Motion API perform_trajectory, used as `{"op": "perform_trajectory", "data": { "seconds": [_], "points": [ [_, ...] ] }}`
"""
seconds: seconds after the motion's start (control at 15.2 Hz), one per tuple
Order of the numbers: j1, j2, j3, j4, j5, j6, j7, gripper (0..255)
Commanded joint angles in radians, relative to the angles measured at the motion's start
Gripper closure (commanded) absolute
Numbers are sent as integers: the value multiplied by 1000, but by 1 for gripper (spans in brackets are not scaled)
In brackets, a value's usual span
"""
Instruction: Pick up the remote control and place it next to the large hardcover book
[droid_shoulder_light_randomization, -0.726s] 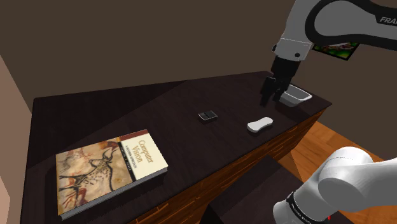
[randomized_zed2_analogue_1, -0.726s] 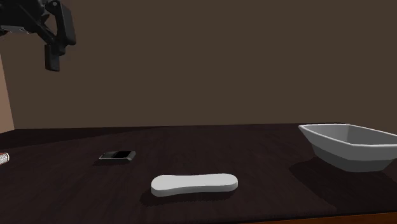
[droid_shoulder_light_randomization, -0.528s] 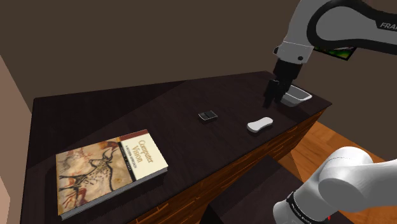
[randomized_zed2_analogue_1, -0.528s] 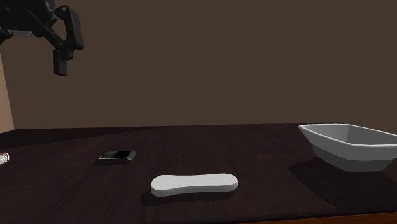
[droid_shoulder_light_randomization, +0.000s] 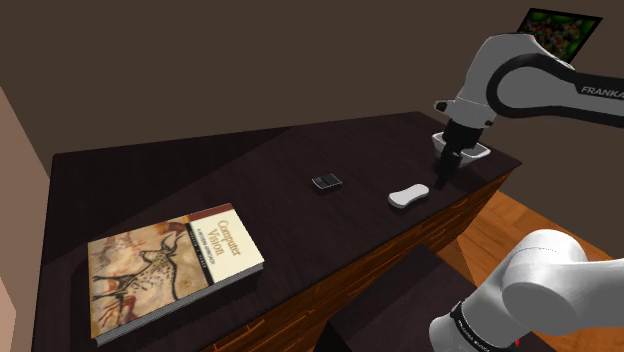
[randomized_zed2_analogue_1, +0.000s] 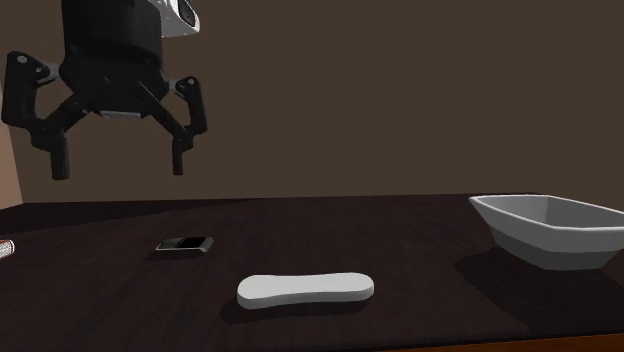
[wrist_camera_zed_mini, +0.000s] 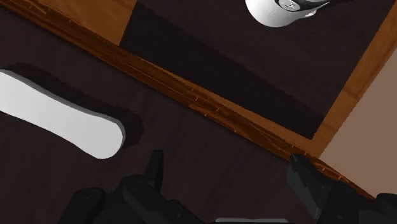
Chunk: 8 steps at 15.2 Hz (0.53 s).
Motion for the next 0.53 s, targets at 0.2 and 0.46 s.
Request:
{"op": "perform_trajectory", "data": {
  "seconds": [0.2, 0.46],
  "points": [
    [20, 32, -169, -52, -136, 114, -306, 0],
    [52, 108, -314, -55, -228, 225, -540, 0]
  ]
}}
